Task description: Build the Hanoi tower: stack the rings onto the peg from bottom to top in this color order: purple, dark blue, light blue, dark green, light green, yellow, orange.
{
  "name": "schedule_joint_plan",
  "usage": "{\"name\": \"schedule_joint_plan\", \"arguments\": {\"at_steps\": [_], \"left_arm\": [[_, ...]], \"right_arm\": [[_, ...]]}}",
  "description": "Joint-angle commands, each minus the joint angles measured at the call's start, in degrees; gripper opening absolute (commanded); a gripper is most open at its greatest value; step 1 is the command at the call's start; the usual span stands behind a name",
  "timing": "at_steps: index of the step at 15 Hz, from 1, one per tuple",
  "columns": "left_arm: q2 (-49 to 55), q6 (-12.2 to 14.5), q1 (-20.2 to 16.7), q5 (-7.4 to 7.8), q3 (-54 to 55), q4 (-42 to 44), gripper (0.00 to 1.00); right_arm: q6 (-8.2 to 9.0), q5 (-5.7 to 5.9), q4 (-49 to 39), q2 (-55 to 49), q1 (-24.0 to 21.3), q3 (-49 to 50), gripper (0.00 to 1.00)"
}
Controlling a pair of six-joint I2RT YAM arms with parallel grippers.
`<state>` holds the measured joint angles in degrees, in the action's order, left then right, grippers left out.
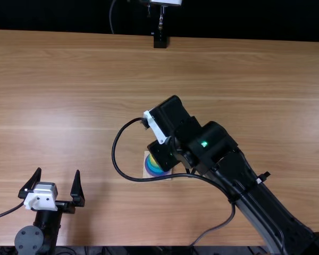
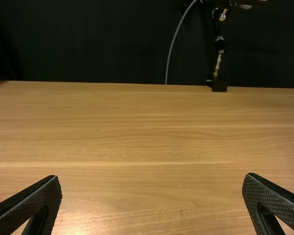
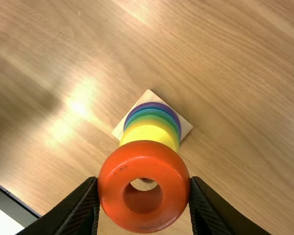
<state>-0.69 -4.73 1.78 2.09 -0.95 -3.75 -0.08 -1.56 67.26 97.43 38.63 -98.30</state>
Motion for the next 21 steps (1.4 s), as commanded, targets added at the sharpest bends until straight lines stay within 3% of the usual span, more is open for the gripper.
{"name": "schedule_joint_plan", "arguments": {"at_steps": [1, 21], "left_arm": [[0.69, 0.2, -0.38, 0.44, 0.95, -1.0, 1.0], [0.69, 0.2, -0.38, 0.44, 0.95, -1.0, 1.0]], "right_arm": [[0.39, -0.34, -0.02, -2.51, 0.65, -2.07, 0.0], [-0.03, -0.02, -0.65, -2.51, -0.14, 4.08, 0.0]]}}
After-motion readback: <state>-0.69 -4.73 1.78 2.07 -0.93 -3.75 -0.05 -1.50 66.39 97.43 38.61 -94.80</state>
